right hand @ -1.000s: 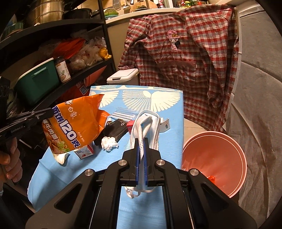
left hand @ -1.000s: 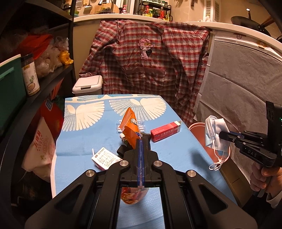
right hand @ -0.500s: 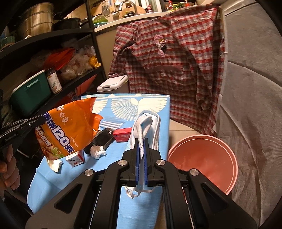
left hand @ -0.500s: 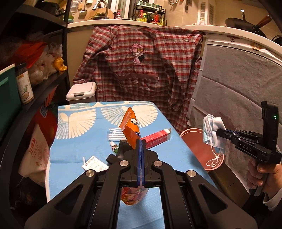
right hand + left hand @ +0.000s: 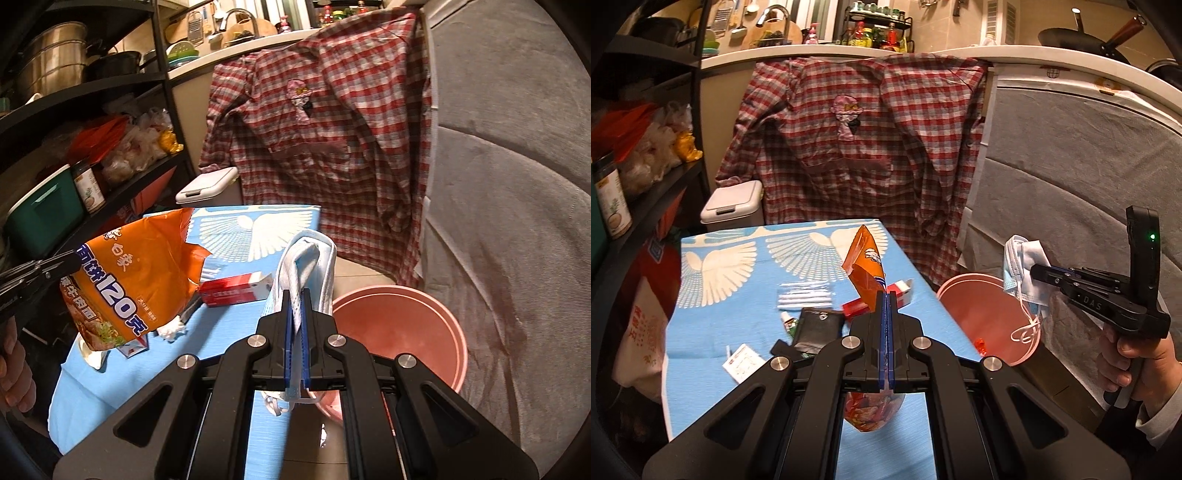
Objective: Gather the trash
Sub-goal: 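Carry the face mask to the bucket with the right tool while the left carries the orange bag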
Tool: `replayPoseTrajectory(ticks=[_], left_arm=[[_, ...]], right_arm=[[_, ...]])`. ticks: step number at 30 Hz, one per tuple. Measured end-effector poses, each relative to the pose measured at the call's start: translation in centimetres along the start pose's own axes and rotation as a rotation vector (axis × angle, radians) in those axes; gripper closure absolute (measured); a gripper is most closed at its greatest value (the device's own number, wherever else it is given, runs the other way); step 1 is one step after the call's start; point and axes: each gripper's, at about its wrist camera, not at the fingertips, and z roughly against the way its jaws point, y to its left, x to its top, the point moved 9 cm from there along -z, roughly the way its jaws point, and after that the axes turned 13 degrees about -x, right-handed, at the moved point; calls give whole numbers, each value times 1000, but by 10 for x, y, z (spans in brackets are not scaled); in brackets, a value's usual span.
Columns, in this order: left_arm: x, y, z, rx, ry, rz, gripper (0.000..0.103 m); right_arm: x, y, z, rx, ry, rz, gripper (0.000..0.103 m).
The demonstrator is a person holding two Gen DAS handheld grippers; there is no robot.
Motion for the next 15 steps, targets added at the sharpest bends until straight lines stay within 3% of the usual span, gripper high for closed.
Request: replayPoseTrajectory(ticks=[15], left_arm=[[7,-45,-47,-71,33,-22,103]], right_arm=[[5,-38,-12,-73,10,-17,98]])
